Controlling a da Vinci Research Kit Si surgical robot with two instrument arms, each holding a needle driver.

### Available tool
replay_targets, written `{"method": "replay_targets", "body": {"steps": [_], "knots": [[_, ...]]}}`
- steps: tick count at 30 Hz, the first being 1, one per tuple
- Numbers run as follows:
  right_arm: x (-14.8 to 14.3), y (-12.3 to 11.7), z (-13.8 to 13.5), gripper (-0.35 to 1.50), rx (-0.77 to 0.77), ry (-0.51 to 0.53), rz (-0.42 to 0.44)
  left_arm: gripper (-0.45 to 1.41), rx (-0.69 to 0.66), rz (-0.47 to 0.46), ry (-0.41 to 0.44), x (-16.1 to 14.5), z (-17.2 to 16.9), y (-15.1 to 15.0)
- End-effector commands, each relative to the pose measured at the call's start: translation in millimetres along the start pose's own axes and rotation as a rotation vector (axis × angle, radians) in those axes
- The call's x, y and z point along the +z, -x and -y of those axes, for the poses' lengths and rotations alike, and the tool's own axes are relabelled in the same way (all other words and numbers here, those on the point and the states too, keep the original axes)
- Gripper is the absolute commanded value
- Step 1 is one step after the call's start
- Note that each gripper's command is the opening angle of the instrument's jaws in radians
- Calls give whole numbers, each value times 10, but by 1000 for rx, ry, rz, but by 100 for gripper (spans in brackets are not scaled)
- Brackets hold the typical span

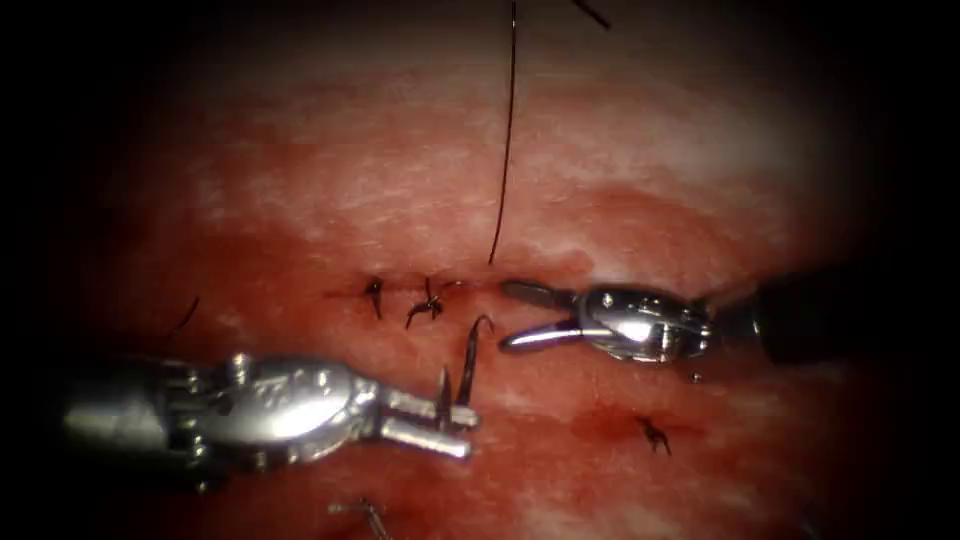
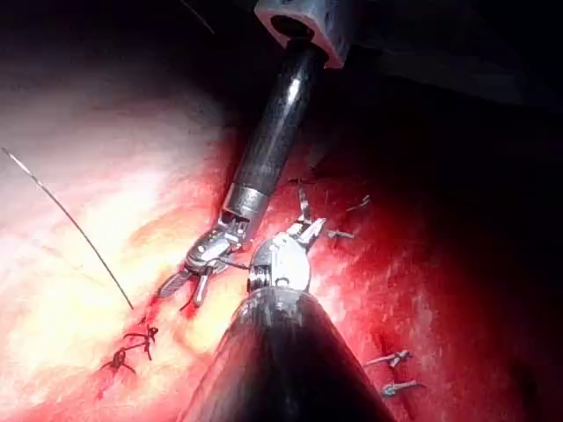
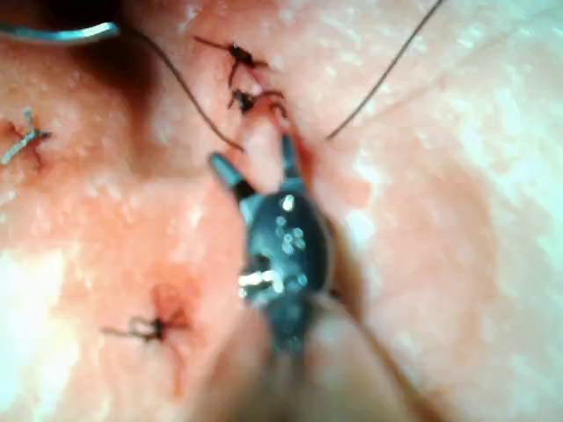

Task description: Wound Closure

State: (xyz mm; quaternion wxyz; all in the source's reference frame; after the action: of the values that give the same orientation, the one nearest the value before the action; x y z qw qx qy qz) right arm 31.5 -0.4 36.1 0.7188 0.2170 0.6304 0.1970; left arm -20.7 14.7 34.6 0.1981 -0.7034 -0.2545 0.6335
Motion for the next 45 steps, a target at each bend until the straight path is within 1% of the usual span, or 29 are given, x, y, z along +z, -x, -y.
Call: {"method": "replay_targets", "body": {"steps": [1,4,8,12,16,18,22,24,25,28,32,37,45], "knots": [[9,10,3,108,0,2,5,-45,9,0,-2,3,0,3],[14,18,1,108,-6,12,12,-45,50,3,-11,-1,-6,-8],[15,25,-2,108,-12,23,44,-45,96,11,-35,-7,-12,-19],[16,31,-2,106,-17,32,81,-45,112,16,-43,-16,-19,-31],[15,39,-6,106,-37,66,130,-45,134,20,-48,-25,-32,-47],[14,40,-8,106,-37,70,137,-45,134,21,-50,-26,-35,-49],[8,35,-7,104,-38,66,140,-45,145,22,-50,-27,-38,-51],[6,27,-4,104,-44,64,133,-45,156,29,-57,-28,-37,-50],[5,18,0,103,-48,62,124,-45,167,33,-66,-29,-35,-50],[4,4,7,103,-55,60,111,-45,194,48,-86,-32,-33,-50],[4,-8,16,103,-57,59,101,-45,248,67,-120,-42,-32,-61],[12,-7,24,96,-60,62,104,-45,273,86,-144,-51,-37,-74],[27,0,26,99,-72,72,110,-45,277,88,-150,-44,-41,-71]]}}
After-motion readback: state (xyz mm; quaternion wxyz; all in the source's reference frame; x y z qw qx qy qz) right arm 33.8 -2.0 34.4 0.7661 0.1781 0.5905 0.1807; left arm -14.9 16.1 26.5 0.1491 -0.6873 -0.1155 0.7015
